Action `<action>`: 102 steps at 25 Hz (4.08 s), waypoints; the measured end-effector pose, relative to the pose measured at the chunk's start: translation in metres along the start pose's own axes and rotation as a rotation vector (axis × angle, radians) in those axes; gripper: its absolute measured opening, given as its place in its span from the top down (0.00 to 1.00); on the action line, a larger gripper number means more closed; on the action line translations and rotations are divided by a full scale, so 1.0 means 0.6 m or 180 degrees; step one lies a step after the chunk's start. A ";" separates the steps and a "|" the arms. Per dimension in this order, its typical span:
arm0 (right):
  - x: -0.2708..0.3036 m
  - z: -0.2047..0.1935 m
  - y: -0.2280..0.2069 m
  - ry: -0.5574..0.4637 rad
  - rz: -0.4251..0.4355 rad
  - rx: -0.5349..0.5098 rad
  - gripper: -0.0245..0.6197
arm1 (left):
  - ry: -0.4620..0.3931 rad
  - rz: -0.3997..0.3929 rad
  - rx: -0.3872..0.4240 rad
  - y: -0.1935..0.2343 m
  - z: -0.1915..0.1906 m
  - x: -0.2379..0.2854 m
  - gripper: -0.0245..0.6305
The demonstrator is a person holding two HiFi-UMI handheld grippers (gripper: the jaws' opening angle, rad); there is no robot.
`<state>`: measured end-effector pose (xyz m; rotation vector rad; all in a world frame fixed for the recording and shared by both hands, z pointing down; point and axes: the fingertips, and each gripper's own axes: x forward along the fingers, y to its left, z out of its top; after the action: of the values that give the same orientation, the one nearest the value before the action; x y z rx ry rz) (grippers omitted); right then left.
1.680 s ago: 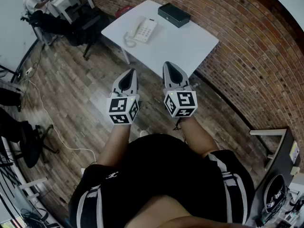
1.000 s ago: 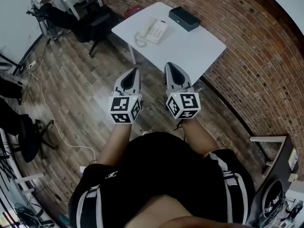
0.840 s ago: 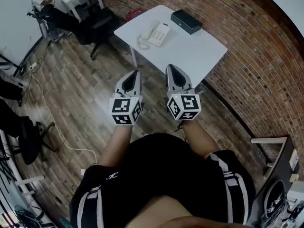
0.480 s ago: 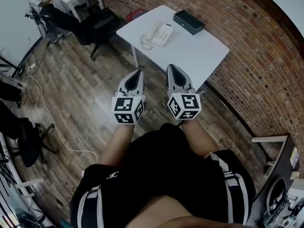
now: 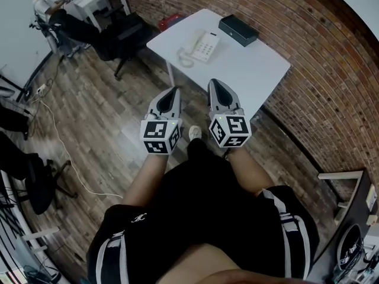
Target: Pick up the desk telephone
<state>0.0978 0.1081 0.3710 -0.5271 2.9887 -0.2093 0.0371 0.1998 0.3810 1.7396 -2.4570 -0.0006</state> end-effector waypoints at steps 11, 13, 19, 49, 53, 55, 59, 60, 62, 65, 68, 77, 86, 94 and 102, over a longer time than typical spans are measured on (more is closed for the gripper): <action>0.126 -0.017 -0.063 0.0022 -0.0028 0.0149 0.96 | 0.0030 0.0026 0.0018 0.070 0.010 0.107 0.96; 0.151 -0.023 -0.074 0.0050 -0.0022 0.0151 0.96 | 0.0053 0.0036 0.0001 0.084 0.008 0.131 0.96; 0.233 -0.037 -0.124 0.0142 -0.0017 0.0174 0.96 | 0.0114 0.0051 -0.0020 0.117 0.013 0.214 0.96; 0.528 -0.087 -0.401 0.0496 -0.0207 0.0331 0.96 | 0.0621 -0.0144 -0.0009 0.199 0.025 0.627 0.96; 0.532 -0.092 -0.403 0.0526 -0.0254 0.0323 0.96 | 0.0655 -0.0231 -0.0070 0.203 0.016 0.648 0.96; 0.533 -0.096 -0.406 0.0537 -0.0297 0.0327 0.96 | 0.0661 -0.0303 -0.0060 0.202 0.014 0.661 0.96; 0.537 -0.106 -0.414 0.0551 -0.0425 0.0310 0.96 | 0.0687 -0.0484 -0.0042 0.204 0.008 0.685 0.96; 0.539 -0.108 -0.416 0.0551 -0.0472 0.0309 0.96 | 0.0691 -0.0531 -0.0038 0.207 0.007 0.690 0.96; 0.541 -0.113 -0.418 0.0556 -0.0572 0.0307 0.96 | 0.0691 -0.0619 -0.0025 0.214 0.008 0.699 0.96; 0.545 -0.125 -0.418 0.0597 -0.0698 0.0338 0.96 | 0.0719 -0.0739 -0.0015 0.228 0.004 0.712 0.96; 0.548 -0.134 -0.423 0.0635 -0.0843 0.0375 0.96 | 0.0769 -0.0872 -0.0001 0.243 0.003 0.729 0.96; 0.563 -0.174 -0.443 0.0817 -0.1307 0.0395 0.96 | 0.1067 -0.1228 -0.0022 0.299 -0.029 0.772 0.96; 0.555 -0.249 -0.473 0.1093 -0.1620 0.0642 0.96 | 0.1799 -0.1581 -0.0526 0.334 -0.146 0.803 0.96; 0.555 -0.335 -0.493 0.1401 -0.1566 0.1162 0.82 | 0.2236 -0.2060 -0.1068 0.320 -0.219 0.835 0.61; 0.565 -0.399 -0.512 0.1480 -0.1571 0.1662 0.75 | 0.2582 -0.2378 -0.2055 0.309 -0.272 0.868 0.51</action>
<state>-0.1463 -0.2669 0.6288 -1.2670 2.9400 -1.2586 -0.2896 -0.2149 0.6121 1.7326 -1.0193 -0.1191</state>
